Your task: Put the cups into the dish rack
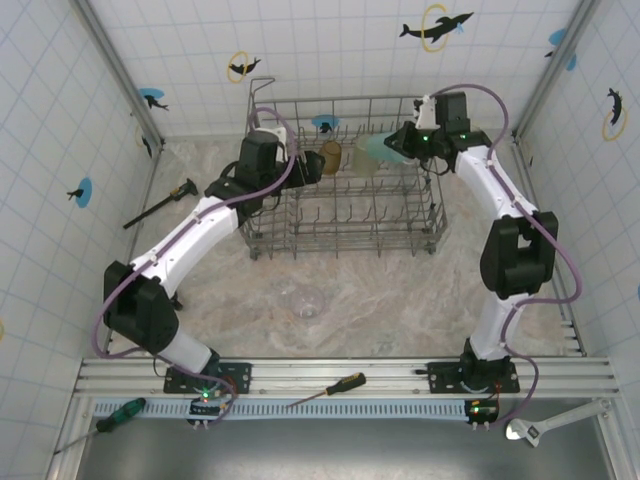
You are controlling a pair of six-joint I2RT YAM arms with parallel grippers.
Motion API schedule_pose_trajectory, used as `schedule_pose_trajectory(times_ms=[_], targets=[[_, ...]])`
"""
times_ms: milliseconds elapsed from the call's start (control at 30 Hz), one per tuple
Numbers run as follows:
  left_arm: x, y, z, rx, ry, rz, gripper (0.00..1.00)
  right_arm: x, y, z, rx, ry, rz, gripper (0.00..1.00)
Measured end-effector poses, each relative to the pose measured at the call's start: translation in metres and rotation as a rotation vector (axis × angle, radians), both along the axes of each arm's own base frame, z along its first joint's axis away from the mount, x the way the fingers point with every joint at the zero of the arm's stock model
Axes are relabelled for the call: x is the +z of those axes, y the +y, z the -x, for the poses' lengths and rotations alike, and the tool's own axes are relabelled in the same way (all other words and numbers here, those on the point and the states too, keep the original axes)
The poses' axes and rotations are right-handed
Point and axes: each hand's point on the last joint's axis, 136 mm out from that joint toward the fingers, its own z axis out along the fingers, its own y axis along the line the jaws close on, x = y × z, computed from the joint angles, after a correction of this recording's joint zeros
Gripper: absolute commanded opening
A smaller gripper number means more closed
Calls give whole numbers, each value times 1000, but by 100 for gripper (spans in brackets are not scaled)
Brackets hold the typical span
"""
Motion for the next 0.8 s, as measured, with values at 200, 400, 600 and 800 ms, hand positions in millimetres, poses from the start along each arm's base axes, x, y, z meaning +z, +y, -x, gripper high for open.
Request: schedule_pose_trajectory(times_ms=[200, 400, 600, 800], targets=[[-6, -7, -8, -44, 41, 79, 98, -3, 6, 10, -10, 10, -133, 0], [-6, -18, -11, -81, 61, 117, 98, 17, 11, 17, 10, -33, -152, 0], [1, -21, -11, -94, 52, 143, 98, 61, 10, 32, 31, -131, -178, 0], [9, -26, -13, -109, 49, 195, 98, 62, 15, 43, 68, -151, -244, 0]])
